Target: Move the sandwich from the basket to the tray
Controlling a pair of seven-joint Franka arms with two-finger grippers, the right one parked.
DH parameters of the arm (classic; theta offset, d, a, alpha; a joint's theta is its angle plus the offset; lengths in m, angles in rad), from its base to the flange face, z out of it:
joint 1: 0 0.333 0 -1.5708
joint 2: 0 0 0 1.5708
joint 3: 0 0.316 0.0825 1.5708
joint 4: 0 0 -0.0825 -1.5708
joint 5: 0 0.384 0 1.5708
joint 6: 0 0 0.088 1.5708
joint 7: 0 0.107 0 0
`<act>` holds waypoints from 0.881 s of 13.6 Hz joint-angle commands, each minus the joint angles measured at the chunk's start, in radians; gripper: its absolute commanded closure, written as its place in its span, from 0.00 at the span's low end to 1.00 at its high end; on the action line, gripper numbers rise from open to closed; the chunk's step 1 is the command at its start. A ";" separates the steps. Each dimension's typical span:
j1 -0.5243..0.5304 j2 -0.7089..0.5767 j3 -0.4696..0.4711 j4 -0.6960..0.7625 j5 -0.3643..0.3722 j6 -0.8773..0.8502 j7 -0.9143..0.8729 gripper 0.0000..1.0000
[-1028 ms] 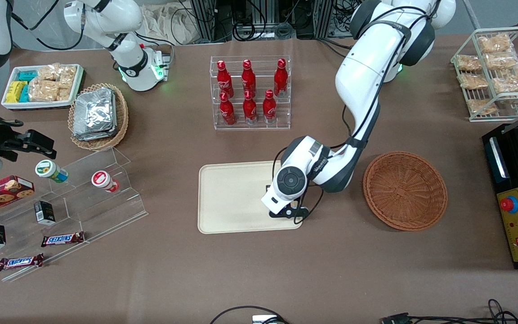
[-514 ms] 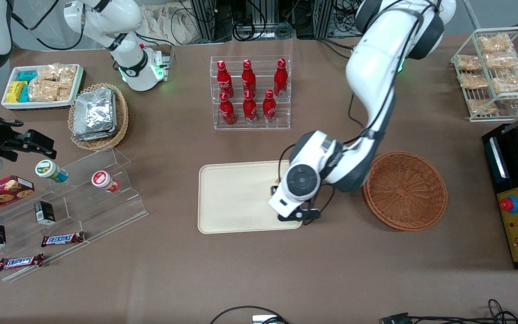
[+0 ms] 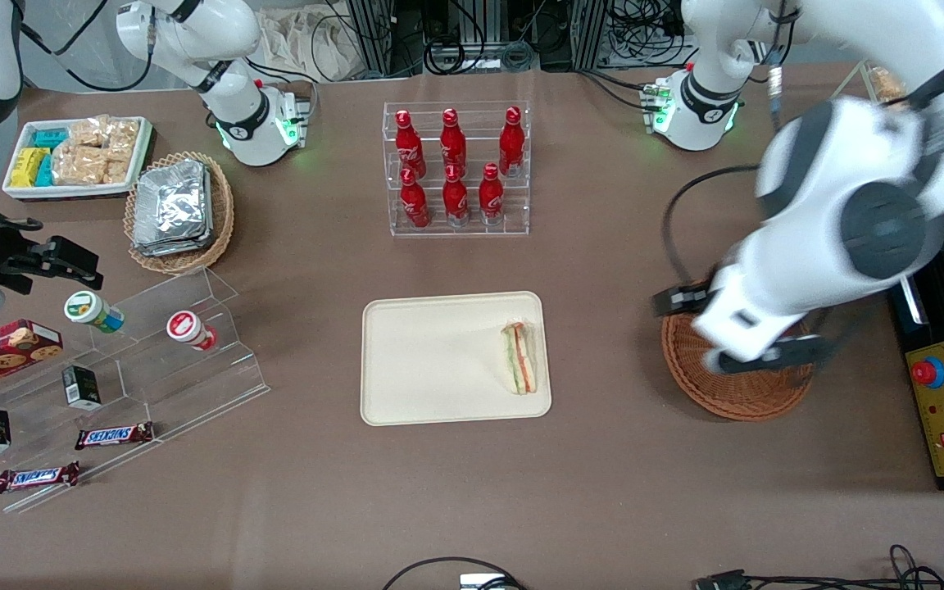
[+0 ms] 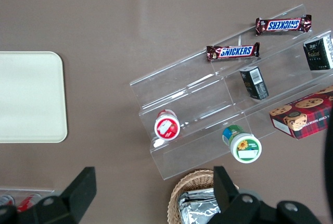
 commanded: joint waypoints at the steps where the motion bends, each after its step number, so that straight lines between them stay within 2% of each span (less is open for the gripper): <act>1: 0.104 -0.070 -0.015 -0.064 0.017 -0.044 0.120 0.00; 6: 0.146 -0.182 -0.015 -0.258 0.048 0.046 0.202 0.00; 10: 0.147 -0.366 -0.015 -0.568 0.076 0.240 0.243 0.00; 12: 0.167 -0.415 -0.015 -0.654 0.076 0.310 0.277 0.00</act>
